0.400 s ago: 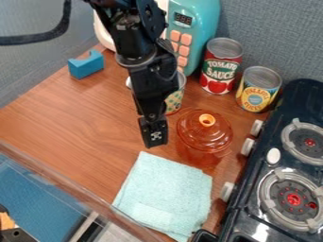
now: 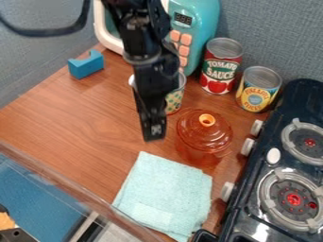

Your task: Moved the can to the lower middle part of the table

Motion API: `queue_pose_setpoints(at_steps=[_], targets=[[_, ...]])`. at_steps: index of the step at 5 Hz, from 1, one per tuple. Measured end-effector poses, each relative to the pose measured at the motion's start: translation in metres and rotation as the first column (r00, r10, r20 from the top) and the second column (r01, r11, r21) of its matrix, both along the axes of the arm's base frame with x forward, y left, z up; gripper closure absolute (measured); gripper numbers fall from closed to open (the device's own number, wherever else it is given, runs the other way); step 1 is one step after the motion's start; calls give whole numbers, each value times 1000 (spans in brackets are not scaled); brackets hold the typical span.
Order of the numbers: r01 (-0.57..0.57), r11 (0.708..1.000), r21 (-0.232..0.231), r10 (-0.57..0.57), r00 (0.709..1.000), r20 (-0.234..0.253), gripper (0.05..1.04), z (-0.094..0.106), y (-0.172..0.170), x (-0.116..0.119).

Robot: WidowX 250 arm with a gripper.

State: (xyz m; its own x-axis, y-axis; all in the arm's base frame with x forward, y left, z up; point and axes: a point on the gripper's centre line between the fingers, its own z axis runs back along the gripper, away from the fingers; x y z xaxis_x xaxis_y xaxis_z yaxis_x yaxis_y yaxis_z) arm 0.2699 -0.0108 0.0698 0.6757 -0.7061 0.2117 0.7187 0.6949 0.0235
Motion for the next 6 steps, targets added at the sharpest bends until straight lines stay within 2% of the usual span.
queue_pose_setpoints(at_steps=[1,3,5,6], targets=[[6,1000,5,-6,1000,-21,84,-1,4,25],[36,999,2,-36,999,-24,84,-4,-3,83],[37,999,11,-37,999,-34,84,-12,-2,118],[59,997,43,-57,998,-39,84,-21,-8,132]])
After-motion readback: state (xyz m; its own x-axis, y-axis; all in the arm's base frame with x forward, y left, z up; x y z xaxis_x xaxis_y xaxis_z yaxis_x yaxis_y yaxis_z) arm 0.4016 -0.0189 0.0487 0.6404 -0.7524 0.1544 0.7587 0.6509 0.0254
